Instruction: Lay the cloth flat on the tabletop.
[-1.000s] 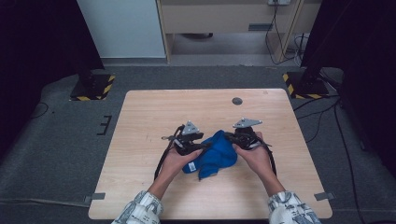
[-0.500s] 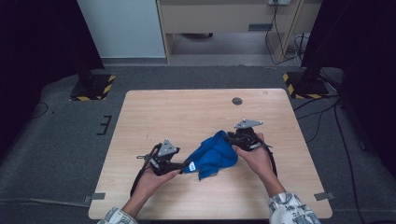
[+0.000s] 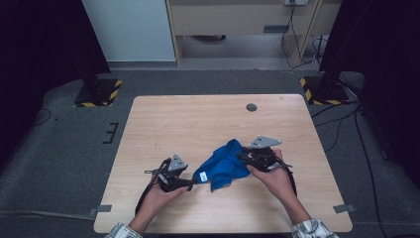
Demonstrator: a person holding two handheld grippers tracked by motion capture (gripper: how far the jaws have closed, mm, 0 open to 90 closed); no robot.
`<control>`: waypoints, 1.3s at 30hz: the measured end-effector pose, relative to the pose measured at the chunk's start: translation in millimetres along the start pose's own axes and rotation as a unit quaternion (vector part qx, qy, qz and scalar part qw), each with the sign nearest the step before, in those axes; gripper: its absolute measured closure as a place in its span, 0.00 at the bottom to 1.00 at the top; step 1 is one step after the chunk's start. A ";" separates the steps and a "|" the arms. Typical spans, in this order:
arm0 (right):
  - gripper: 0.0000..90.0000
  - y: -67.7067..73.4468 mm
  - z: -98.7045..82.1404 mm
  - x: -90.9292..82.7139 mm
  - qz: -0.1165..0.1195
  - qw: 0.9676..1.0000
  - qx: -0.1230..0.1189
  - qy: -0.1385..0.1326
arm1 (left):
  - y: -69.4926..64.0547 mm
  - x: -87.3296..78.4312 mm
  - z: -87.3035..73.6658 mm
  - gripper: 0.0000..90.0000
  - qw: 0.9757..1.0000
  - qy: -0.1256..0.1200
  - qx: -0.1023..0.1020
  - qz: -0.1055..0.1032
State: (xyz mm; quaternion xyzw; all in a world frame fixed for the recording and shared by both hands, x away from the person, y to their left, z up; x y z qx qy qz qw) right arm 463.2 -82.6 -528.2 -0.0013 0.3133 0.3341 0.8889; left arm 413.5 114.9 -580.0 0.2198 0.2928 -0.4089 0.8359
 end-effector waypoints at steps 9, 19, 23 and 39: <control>0.50 -7.5 -5.5 36.4 -0.050 0.998 -0.020 0.030 | 0.1 4.1 -6.0 0.43 1.000 0.017 -0.005 -0.006; 0.90 -20.3 -12.7 52.2 -0.052 0.997 0.010 0.057 | -5.8 11.5 -7.3 0.64 0.999 0.033 0.009 -0.023; 0.99 -18.6 -10.2 46.5 -0.042 0.998 0.010 0.051 | -5.5 12.8 -6.4 0.74 0.999 0.036 0.013 -0.025; 1.00 -30.0 -4.8 8.1 -0.032 0.999 0.026 0.011 | 10.9 6.8 16.8 0.97 1.000 -0.010 -0.013 -0.017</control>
Point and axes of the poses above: each handheld gripper's, and its own axes: x roughly forward along the jaws, z roughly out of its top, y roughly to its left, the point moved 10 cm from there along x, roughly forward along the jaws, and after that the axes turned 14 degrees about x, right-handed, at the moved point
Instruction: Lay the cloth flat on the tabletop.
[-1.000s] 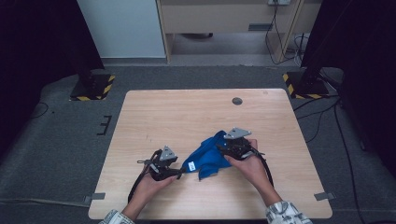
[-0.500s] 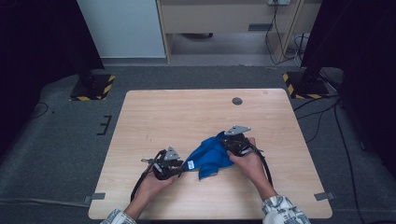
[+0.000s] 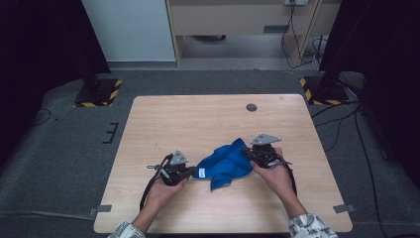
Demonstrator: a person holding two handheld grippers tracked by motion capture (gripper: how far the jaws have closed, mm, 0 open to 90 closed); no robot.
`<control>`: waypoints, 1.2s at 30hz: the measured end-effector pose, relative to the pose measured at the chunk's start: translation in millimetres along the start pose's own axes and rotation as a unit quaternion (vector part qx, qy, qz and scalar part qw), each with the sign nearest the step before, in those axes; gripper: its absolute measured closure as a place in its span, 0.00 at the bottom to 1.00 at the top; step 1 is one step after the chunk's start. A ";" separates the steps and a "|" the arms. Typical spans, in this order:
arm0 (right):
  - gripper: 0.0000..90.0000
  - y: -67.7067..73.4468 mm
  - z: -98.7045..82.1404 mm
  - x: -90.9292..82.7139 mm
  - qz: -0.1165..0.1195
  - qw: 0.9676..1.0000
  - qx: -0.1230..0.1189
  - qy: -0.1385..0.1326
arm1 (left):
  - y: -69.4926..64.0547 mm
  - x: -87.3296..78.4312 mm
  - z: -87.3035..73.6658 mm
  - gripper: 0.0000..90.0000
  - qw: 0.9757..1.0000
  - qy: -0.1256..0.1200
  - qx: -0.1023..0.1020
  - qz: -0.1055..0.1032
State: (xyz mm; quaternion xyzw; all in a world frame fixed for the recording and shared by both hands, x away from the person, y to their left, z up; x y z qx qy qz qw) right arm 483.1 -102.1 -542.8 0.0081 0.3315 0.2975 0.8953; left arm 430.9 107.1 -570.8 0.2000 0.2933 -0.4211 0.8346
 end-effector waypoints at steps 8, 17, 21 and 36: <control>0.97 -36.1 -7.9 -4.2 -0.017 0.999 0.040 0.000 | 13.4 18.2 30.2 0.97 1.000 -0.017 -0.010 0.006; 0.54 -42.6 -14.4 -9.8 -0.017 0.999 0.046 -0.010 | 16.7 16.9 34.7 0.97 0.999 -0.027 -0.014 0.013; 0.42 -39.7 -15.9 -3.1 -0.021 0.999 0.034 -0.004 | 16.3 16.6 34.7 0.97 0.999 -0.028 -0.013 0.011; 0.29 -62.3 -19.9 18.6 -0.043 0.996 0.078 0.026 | 19.8 17.8 32.3 0.97 0.999 -0.025 -0.013 0.014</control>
Point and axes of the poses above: each handheld gripper's, and its own axes: x roughly forward along the jaws, z roughly out of its top, y roughly to its left, the point moved 10 cm from there along x, roughly forward along the jaws, and after that the axes turned 14 degrees about x, right-handed, at the moved point
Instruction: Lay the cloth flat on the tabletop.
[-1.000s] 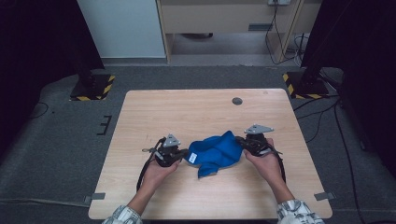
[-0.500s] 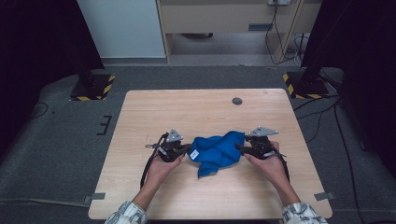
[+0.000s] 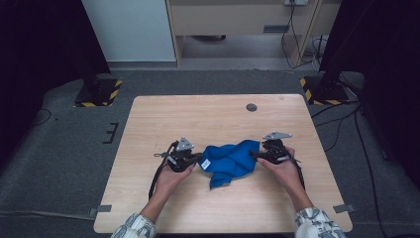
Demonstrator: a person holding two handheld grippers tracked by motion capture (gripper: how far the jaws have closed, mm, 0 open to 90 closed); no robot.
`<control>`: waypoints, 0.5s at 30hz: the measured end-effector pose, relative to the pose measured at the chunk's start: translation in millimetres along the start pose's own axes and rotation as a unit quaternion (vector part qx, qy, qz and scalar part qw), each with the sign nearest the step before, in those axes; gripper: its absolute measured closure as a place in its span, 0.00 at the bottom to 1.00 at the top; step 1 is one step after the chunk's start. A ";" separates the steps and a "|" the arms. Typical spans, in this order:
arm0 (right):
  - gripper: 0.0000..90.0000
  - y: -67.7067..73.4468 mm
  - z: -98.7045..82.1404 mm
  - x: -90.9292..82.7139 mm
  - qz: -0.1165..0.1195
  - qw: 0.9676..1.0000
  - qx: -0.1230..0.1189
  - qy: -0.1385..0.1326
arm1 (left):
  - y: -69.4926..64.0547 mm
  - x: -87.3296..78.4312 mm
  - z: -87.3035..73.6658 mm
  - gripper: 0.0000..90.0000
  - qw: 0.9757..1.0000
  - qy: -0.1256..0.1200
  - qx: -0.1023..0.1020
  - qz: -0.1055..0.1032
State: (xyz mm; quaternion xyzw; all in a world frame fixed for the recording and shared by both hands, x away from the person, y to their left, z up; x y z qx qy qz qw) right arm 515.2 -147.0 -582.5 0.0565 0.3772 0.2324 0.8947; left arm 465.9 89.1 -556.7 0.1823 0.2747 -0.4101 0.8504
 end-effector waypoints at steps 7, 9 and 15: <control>0.63 7.7 0.6 5.8 0.027 1.000 0.007 0.001 | 2.0 1.8 -3.7 0.97 1.000 0.005 0.001 0.000; 0.78 10.4 2.5 2.1 0.030 1.000 0.001 -0.008 | 2.6 2.9 -4.5 0.97 1.000 0.006 0.000 0.000; 0.97 11.7 -3.9 -14.4 0.031 0.999 -0.021 -0.012 | 5.3 8.4 -3.8 0.96 1.000 0.004 -0.002 0.003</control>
Point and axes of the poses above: each handheld gripper's, and its own axes: x roughly forward along the jaws, z roughly out of its top, y roughly to its left, the point moved 10 cm from there along x, roughly forward along the jaws, and after that the axes turned 14 degrees about x, right-handed, at the moved point
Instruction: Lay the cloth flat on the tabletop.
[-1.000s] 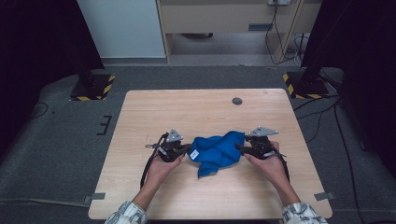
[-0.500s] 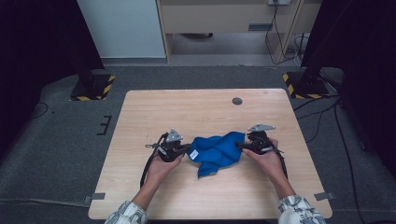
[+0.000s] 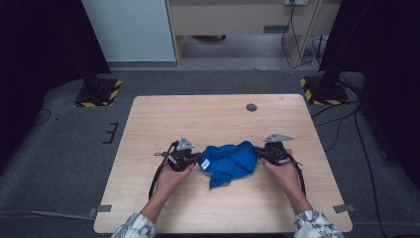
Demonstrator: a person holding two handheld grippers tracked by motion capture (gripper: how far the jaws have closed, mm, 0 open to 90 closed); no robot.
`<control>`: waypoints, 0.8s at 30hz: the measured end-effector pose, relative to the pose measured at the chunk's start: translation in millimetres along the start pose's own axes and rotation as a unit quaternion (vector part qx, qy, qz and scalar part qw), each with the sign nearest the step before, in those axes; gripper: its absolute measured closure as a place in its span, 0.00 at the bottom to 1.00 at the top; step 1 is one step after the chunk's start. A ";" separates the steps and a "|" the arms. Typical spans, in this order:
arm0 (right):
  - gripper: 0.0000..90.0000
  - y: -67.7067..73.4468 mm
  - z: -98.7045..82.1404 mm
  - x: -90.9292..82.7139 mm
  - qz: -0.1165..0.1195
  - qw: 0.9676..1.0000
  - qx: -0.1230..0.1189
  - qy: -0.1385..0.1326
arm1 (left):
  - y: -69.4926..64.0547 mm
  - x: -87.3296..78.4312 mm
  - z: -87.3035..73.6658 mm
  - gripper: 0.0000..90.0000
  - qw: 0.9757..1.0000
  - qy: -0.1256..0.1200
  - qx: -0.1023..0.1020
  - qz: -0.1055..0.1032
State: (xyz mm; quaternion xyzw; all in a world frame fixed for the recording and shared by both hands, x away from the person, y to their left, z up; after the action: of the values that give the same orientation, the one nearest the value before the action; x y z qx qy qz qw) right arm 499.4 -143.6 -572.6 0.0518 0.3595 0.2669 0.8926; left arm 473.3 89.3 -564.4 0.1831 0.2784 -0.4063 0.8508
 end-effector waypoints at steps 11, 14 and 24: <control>0.97 -3.1 -16.2 -28.2 0.012 1.000 0.002 -0.006 | 11.3 12.7 12.5 0.76 0.999 -0.028 -0.009 0.019; 0.97 -3.1 -19.7 -27.7 0.011 1.000 -0.003 -0.001 | 12.3 3.5 16.8 0.69 0.999 -0.039 0.000 0.030; 0.96 -2.6 -23.4 -30.2 0.007 1.000 0.002 0.001 | -0.9 -15.8 12.4 0.43 0.998 -0.051 0.005 0.026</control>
State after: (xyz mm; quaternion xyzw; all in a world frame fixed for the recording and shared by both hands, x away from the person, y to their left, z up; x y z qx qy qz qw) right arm 466.8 -163.7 -572.0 0.0558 0.3606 0.2729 0.8902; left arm 468.5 91.4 -545.0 0.1738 0.2276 -0.3939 0.8734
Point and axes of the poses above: each handheld gripper's, and its own axes: x roughly forward along the jaws, z roughly out of its top, y roughly to its left, the point moved 10 cm from there along x, roughly forward along the jaws, and after that the axes turned 14 degrees about x, right-handed, at the moved point
